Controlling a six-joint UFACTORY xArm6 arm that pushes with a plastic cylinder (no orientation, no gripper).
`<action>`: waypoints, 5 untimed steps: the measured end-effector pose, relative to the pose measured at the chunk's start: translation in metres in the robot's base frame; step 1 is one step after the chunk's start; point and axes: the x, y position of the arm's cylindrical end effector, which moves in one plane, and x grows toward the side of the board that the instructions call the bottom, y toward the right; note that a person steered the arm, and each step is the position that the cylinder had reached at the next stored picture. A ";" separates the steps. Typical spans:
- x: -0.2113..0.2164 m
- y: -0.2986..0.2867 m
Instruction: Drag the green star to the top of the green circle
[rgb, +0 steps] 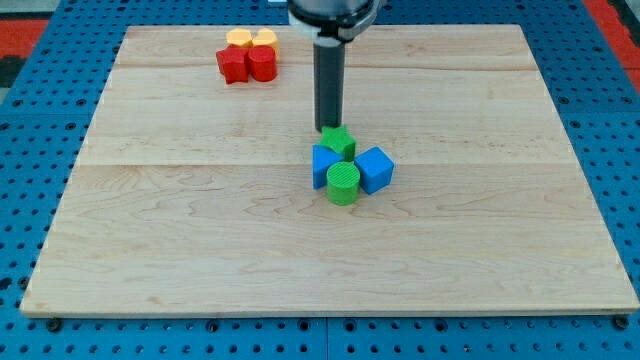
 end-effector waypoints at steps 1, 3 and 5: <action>0.013 0.000; -0.019 0.018; -0.046 0.002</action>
